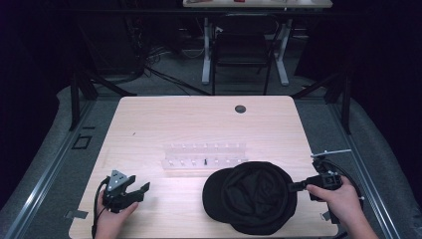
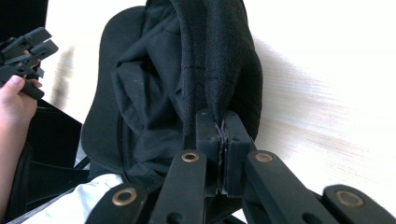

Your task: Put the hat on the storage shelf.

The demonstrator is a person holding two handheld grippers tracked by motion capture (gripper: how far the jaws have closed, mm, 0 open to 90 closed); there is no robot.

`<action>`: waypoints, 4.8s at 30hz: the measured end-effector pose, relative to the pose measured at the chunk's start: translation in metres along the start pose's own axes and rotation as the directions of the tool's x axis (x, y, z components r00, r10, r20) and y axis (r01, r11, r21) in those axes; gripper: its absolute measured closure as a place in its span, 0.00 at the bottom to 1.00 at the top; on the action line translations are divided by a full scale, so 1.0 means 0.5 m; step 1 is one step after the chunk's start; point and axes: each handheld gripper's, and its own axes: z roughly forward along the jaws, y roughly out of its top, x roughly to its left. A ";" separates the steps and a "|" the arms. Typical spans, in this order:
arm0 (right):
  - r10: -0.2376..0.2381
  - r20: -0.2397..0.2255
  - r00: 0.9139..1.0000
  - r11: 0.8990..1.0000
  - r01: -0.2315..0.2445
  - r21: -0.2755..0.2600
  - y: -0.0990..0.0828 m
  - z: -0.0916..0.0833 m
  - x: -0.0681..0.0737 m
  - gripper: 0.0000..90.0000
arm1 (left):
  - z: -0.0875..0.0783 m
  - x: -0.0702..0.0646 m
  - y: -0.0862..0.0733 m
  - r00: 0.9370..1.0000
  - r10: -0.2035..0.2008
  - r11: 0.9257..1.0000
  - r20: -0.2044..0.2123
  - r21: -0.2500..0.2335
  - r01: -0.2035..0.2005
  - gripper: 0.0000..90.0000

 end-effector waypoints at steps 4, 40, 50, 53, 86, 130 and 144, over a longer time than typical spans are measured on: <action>0.000 -0.021 1.000 1.000 0.000 -0.014 0.000 -0.006 0.013 0.98 | -0.001 0.000 0.000 1.000 -0.001 1.000 0.000 0.002 0.001 0.42; -0.042 -0.215 0.976 0.993 0.018 -0.112 0.035 -0.074 0.106 0.98 | -0.001 0.001 0.000 1.000 0.002 1.000 -0.003 0.003 -0.002 0.43; -0.074 -0.266 0.961 0.988 0.034 -0.154 0.039 -0.095 0.131 0.98 | -0.001 0.000 0.000 1.000 0.005 1.000 -0.004 0.000 -0.005 0.43; -0.086 -0.276 0.957 0.984 0.038 -0.176 0.041 -0.106 0.139 0.98 | -0.001 0.000 0.000 1.000 0.001 1.000 -0.004 -0.001 -0.001 0.43; -0.112 -0.294 0.949 0.953 0.019 -0.301 0.080 -0.199 0.167 0.98 | 0.000 0.001 -0.001 1.000 -0.001 1.000 -0.006 -0.002 0.001 0.42; -0.134 -0.310 0.941 0.944 0.026 -0.329 0.188 -0.202 0.271 0.98 | -0.002 0.002 0.002 1.000 0.006 1.000 0.000 0.004 -0.006 0.42; -0.145 -0.307 0.941 0.951 0.048 -0.304 0.229 -0.156 0.323 0.98 | -0.001 0.001 0.003 1.000 0.004 1.000 0.004 -0.008 -0.004 0.42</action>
